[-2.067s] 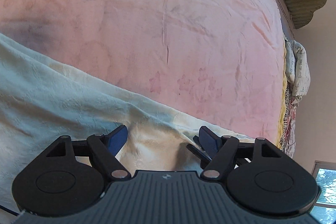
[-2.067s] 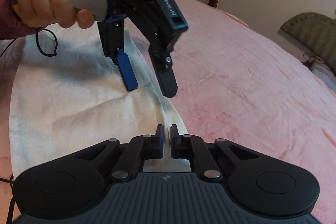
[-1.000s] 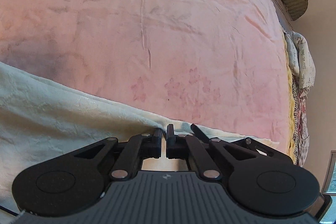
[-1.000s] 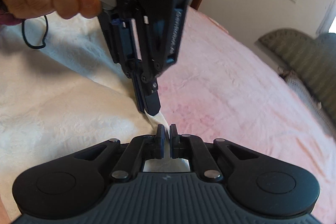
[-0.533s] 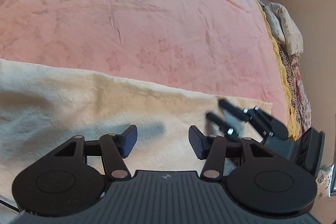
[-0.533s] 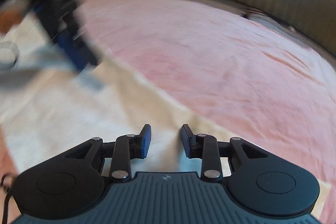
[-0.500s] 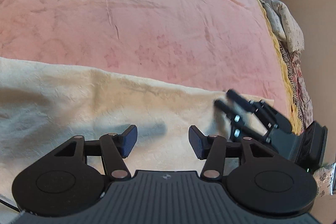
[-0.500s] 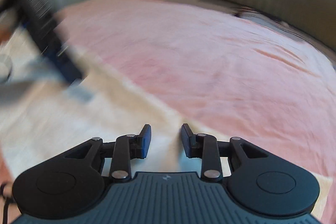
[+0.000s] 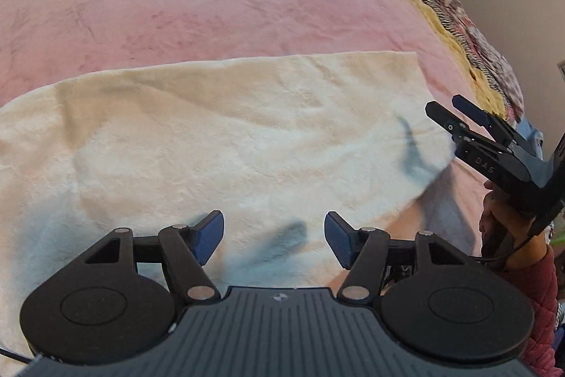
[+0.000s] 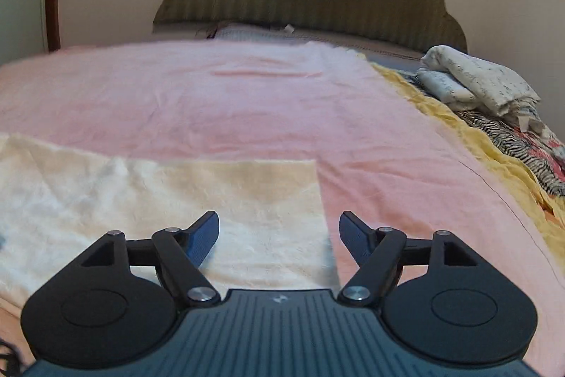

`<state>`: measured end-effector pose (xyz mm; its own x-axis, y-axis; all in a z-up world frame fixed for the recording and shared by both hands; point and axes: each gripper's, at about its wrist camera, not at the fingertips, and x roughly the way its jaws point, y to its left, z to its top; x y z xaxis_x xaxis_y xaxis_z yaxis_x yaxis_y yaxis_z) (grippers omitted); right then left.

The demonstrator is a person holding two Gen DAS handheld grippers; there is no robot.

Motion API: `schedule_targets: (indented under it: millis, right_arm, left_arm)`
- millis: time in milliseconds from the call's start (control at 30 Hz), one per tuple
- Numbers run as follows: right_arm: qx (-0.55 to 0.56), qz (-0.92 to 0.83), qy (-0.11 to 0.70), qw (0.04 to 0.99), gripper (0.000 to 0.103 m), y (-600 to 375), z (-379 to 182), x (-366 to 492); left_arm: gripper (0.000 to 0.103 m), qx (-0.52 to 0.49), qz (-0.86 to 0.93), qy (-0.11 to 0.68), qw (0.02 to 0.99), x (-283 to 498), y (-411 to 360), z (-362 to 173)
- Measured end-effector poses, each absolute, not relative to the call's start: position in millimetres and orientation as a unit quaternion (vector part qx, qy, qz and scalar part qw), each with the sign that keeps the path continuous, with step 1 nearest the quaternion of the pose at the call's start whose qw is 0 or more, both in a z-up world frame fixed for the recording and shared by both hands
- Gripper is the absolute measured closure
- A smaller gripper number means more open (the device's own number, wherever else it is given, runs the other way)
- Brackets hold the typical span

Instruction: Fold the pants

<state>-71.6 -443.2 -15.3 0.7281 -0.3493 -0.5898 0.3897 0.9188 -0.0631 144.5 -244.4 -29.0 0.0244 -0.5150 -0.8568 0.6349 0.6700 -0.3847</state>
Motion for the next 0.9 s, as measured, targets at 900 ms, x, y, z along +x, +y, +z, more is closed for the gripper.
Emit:
schedule_targets:
  millis: [900]
  right_arm:
    - [0.435,-0.182,0.173,0.864,0.028,-476.2,-65.4,-140.2]
  left_arm:
    - [0.032,0.055,-0.451,0.554,0.698,113.0,-255.9,-36.5]
